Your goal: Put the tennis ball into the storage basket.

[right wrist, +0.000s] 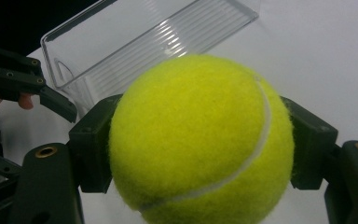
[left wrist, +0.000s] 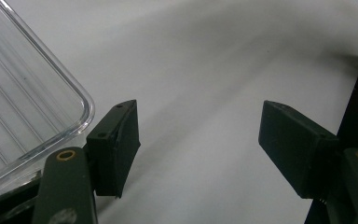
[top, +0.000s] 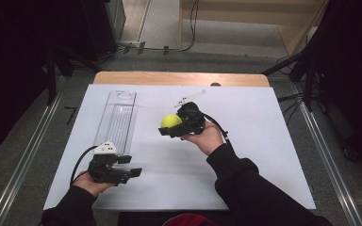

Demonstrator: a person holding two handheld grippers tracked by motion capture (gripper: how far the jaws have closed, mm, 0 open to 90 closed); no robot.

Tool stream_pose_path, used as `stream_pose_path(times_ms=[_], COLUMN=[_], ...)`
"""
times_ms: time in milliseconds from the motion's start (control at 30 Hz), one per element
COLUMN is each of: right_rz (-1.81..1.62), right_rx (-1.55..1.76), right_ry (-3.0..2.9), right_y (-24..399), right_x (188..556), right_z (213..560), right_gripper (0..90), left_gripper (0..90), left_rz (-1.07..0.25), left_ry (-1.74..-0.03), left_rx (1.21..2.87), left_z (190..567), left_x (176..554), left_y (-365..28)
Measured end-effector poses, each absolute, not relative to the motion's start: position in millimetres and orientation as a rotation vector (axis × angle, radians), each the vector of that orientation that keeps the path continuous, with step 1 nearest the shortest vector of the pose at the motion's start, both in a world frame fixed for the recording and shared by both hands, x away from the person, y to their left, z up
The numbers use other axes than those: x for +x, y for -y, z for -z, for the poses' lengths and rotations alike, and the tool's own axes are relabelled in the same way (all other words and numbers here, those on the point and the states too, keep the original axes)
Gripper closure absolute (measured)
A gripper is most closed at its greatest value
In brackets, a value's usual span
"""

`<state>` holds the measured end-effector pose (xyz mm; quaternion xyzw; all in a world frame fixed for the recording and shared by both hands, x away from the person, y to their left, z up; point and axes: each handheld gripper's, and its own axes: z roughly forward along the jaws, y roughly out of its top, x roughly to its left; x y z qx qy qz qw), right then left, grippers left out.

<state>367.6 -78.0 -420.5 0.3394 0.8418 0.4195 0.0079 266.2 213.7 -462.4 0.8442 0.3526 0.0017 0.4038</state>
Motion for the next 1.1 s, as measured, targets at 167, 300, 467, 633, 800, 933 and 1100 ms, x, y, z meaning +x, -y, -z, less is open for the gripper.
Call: stream_pose_path(times_ms=[167, 300, 467, 633, 800, 933, 1100], right_rz=[-1.323, -1.316, -1.319, -1.32, -1.327, -1.33, -1.334], right_rx=[1.072, 1.05, 1.057, 1.056, 1.053, 1.053, 1.059], right_ry=[-2.645, -2.651, -2.653, -2.655, -2.649, -2.647, -2.644], right_y=[74, 68, 61, 56, 52, 50, 47], right_x=[371, 373, 376, 379, 383, 385, 387], right_z=[418, 416, 415, 414, 412, 410, 409], right_gripper=[23.5, 23.4, 23.5, 23.5, 23.5, 23.5, 23.5], left_gripper=[29.6, 29.6, 29.6, 29.6, 29.6, 29.6, 29.6], left_rz=[-0.003, -0.004, -0.003, -0.001, -0.001, -0.001, 0.001], left_ry=[-0.888, -0.888, -0.89, -0.891, -0.889, -0.889, -0.888], left_rx=[2.131, 2.132, 2.131, 2.13, 2.126, 2.127, 2.128], left_z=[462, 462, 462, 462, 462, 462, 462], left_x=[266, 266, 266, 266, 266, 266, 266], left_y=[-214, -214, -214, -214, -214, -214, -215])
